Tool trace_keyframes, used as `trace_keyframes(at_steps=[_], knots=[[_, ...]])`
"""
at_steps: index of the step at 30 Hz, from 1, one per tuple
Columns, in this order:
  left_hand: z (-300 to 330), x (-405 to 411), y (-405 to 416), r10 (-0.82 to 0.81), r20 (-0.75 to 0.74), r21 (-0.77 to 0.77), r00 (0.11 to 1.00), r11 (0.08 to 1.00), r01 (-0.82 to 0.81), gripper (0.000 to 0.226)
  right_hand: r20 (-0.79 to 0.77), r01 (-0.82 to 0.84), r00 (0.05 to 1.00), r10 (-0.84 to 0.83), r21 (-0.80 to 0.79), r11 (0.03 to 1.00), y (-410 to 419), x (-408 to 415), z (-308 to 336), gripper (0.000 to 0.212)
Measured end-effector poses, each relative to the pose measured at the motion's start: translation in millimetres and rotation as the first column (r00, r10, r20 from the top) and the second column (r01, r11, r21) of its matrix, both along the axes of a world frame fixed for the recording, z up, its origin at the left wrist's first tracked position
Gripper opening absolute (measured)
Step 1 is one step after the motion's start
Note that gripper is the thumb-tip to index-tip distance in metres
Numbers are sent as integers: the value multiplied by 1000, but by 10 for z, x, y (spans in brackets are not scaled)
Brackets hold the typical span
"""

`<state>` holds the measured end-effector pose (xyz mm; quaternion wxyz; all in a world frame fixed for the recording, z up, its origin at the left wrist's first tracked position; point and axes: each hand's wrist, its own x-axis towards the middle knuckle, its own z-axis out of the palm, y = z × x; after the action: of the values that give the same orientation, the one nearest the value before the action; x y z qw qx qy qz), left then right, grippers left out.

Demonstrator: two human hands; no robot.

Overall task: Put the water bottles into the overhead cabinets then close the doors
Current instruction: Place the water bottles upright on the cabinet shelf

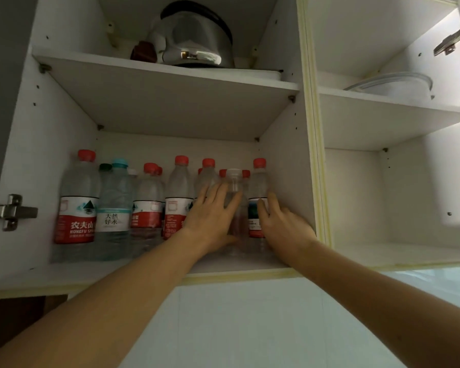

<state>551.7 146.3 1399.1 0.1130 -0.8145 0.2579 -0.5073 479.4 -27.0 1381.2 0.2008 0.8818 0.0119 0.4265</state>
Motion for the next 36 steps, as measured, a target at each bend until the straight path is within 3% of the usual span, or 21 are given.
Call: trace_keyframes(at_steps=[9, 17, 27, 32, 36], knots=[[-21, 14, -32, 89, 12, 33, 996, 995, -90, 112, 12, 63, 998, -62, -87, 994, -6, 79, 21, 83], [-19, -73, 113, -56, -7, -41, 998, 998, 56, 100, 13, 19, 1000, -18, -75, 997, 20, 50, 21, 84], [-18, -126, 1036, 132, -111, -138, 985, 979, -147, 106, -165, -171, 960, 225, 288, 942, 185, 63, 8, 82], [-27, -157, 1022, 138, -101, -145, 985, 978, -152, 103, -31, -313, 932, 362, 437, 843, 311, -154, -48, 64], [-50, -438, 914, -64, -107, -281, 992, 959, 32, 96, 120, -433, 898, 424, 419, 798, 370, -471, -207, 56]])
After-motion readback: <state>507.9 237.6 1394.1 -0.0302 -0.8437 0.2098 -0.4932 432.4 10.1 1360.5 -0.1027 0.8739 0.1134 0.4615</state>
